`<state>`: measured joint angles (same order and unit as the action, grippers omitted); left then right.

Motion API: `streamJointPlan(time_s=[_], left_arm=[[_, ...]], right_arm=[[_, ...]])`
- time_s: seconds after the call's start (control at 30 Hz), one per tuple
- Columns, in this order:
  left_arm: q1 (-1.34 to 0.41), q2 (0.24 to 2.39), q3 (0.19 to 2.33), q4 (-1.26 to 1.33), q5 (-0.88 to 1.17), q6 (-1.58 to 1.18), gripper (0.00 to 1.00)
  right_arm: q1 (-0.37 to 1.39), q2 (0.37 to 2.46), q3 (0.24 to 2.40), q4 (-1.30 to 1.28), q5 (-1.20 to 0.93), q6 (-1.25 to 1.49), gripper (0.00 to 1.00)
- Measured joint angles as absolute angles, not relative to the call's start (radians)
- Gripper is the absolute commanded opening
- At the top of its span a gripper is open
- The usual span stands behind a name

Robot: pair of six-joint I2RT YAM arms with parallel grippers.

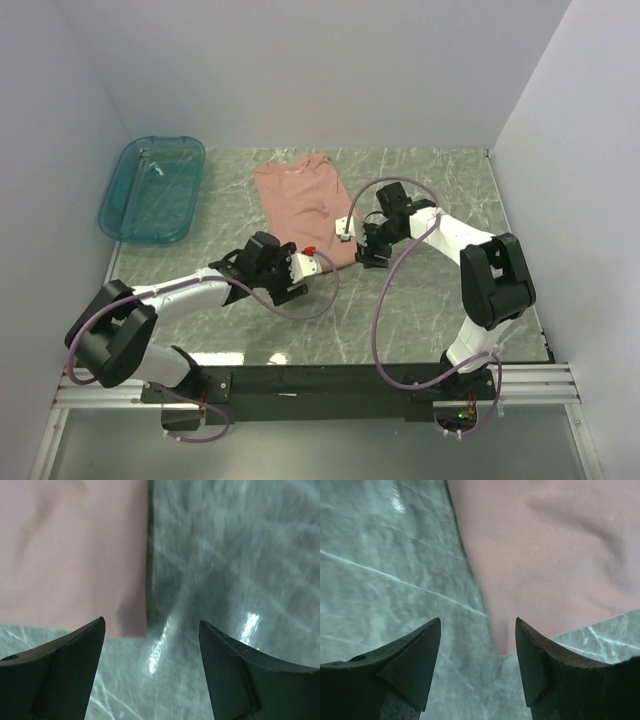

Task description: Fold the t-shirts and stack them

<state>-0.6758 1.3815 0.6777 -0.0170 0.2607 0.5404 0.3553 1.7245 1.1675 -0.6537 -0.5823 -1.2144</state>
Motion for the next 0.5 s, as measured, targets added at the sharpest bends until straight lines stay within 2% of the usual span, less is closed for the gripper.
streamJointPlan(time_s=[0.23, 0.5], left_arm=[[-0.672, 1.447, 0.671, 0.017, 0.199, 0.628, 0.76], [-0.672, 1.486, 0.67, 0.087, 0.133, 0.653, 0.73]], right_arm=[[0.373, 1.724, 1.107, -0.48, -0.487, -1.233, 0.67], [0.387, 1.725, 1.105, -0.411, -0.451, -1.233, 0.65]])
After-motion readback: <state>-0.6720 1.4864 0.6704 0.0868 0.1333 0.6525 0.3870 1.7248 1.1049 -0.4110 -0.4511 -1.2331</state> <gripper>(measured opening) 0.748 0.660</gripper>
